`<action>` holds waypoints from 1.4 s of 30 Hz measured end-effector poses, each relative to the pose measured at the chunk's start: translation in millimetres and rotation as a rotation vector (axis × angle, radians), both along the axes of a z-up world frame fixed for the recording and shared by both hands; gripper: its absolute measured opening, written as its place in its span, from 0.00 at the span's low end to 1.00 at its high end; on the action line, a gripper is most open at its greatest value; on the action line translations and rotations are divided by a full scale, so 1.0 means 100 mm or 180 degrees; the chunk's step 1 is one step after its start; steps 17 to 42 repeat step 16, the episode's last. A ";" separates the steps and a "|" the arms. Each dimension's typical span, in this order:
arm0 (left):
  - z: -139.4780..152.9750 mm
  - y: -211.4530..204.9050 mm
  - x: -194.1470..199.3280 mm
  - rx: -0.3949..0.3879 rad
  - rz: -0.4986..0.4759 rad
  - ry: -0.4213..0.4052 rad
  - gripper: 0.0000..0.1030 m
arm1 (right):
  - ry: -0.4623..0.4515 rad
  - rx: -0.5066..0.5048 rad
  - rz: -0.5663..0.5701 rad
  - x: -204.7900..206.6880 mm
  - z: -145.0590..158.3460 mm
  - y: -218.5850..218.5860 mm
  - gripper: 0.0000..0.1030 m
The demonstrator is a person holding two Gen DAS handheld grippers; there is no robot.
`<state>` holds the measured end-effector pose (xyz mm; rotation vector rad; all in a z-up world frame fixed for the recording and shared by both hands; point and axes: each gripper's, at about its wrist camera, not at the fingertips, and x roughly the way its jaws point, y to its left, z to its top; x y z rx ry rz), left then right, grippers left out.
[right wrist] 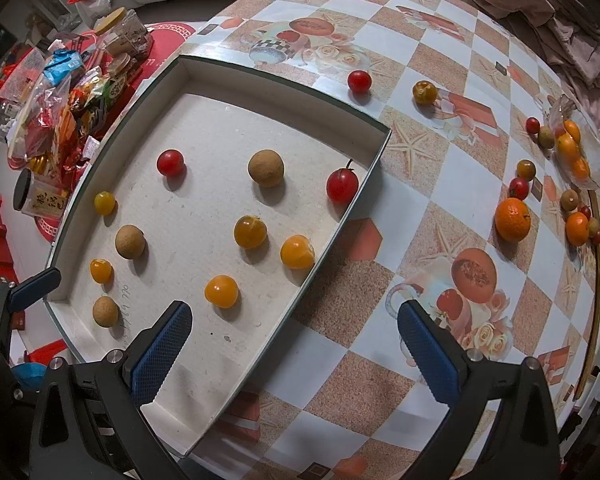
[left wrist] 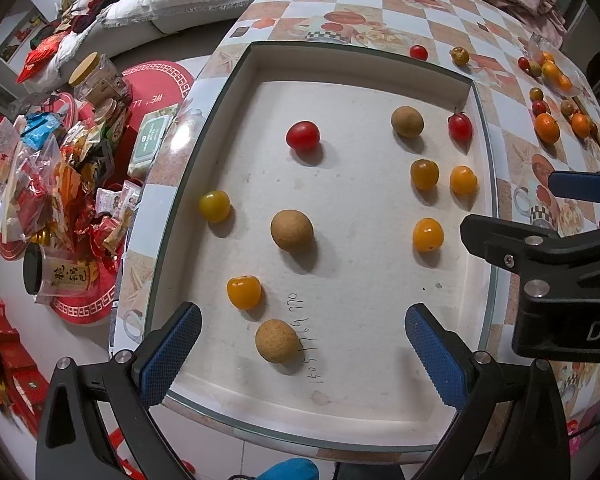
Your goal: Organize fruits
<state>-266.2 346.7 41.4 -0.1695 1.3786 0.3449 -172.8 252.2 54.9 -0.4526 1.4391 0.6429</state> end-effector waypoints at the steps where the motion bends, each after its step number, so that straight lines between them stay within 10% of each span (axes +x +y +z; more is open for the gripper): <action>1: 0.00 0.00 0.00 0.0003 -0.0001 -0.0003 1.00 | -0.0008 -0.0002 0.0004 0.00 0.00 0.00 1.00; 42: 0.06 -0.05 0.02 0.0005 -0.0004 -0.0110 1.00 | -0.0004 0.0004 0.0005 0.00 0.00 0.00 1.00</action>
